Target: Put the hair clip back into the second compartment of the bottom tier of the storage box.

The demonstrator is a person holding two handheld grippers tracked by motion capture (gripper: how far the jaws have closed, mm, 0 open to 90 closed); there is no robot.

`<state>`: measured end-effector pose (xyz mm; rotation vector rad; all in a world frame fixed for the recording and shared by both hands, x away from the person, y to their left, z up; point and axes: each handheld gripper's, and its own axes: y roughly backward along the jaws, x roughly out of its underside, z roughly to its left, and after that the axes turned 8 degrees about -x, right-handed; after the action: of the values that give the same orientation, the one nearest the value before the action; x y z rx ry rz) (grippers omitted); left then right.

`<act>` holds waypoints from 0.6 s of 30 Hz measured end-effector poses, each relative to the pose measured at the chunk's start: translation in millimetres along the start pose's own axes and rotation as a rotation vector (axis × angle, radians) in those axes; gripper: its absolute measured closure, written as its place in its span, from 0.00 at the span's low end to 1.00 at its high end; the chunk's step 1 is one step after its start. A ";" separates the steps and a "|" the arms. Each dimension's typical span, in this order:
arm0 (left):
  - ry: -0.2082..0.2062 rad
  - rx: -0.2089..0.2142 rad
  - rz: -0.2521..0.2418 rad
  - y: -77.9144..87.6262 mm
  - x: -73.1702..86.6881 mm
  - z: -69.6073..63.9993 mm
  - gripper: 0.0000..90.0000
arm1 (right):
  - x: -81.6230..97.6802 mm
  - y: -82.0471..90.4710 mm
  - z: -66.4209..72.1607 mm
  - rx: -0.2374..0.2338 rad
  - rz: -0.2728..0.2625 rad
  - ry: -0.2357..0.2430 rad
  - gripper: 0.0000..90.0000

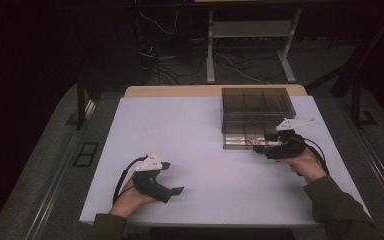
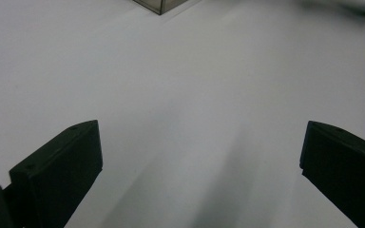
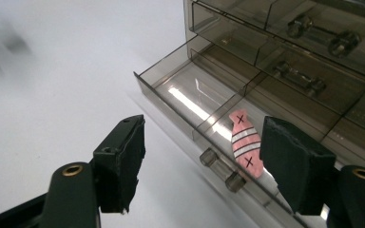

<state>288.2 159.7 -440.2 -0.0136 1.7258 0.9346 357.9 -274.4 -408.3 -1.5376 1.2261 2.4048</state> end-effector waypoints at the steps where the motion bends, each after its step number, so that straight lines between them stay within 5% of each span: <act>1: 0.000 0.000 0.001 0.0 0.0 -0.1 0.00 | 1.3 0.8 0.9 0.005 -0.002 0.000 0.34; 18: -0.002 -0.001 0.003 -0.2 -0.1 -0.5 0.00 | 22.1 16.4 17.5 0.014 -0.048 0.008 0.28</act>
<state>287.9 159.2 -440.2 -0.0108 1.7240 0.9375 326.6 -282.7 -412.3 -1.5558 1.1910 2.3580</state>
